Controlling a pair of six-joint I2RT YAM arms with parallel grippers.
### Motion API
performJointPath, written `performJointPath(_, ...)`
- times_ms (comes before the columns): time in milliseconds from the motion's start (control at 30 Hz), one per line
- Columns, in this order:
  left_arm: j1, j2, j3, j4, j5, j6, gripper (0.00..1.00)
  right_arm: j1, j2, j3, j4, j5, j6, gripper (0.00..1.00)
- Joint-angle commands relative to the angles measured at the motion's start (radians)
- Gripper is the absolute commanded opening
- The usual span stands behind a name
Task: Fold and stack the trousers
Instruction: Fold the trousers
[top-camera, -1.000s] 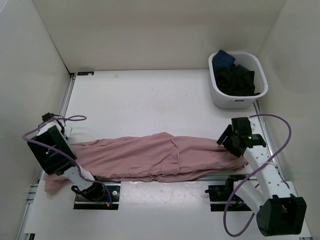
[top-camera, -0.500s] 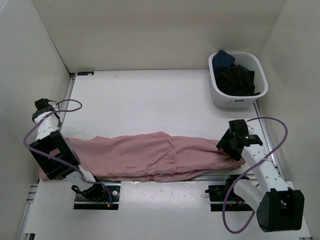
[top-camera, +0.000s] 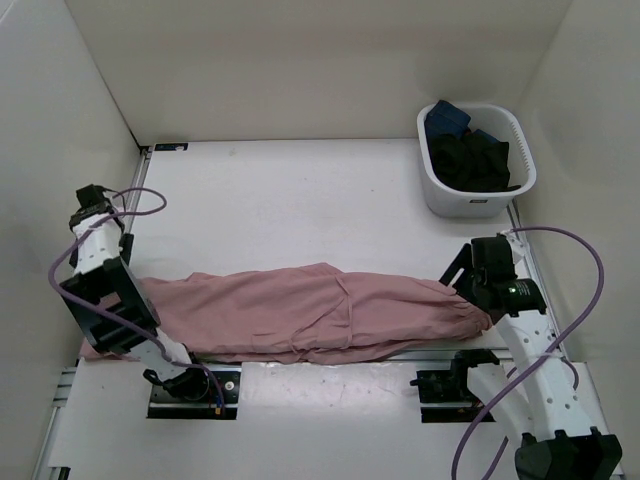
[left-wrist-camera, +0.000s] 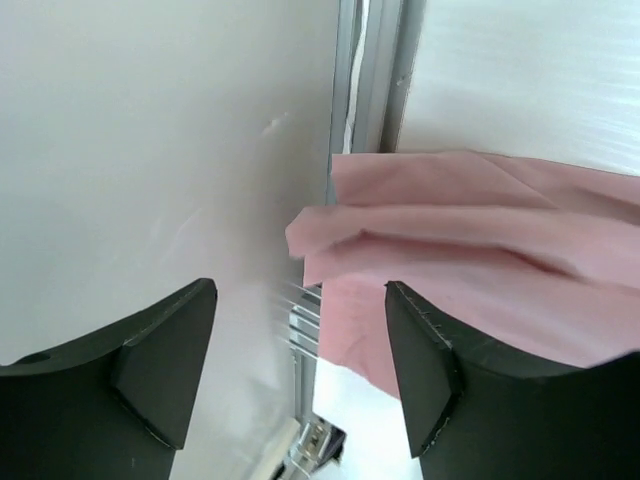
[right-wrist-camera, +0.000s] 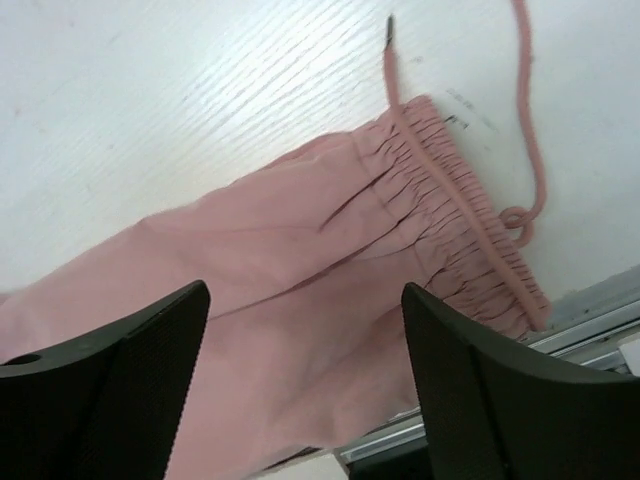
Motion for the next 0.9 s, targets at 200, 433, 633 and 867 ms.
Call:
performJointPath(200,-0.145,-0.224,-0.350,-0.094,-0.049,-0.057,0.67,0.082,0.138,-0.092,-0.017,-0.122,0.084,0.67)
performJointPath(433,-0.191,-0.075,-0.436,0.051,-0.049,-0.094,0.60,0.096,0.511,-0.072,0.013,0.013,0.147,0.64)
performJointPath(633,-0.302,0.078,-0.271,0.075,0.004,-0.227,0.60,-0.032,0.702,0.060,0.129,0.165,0.215,0.68)
performJointPath(867,-0.436,0.223,-0.102,0.063,-0.035,-0.278,0.66,-0.109,0.860,0.288,0.123,0.245,0.100,0.70)
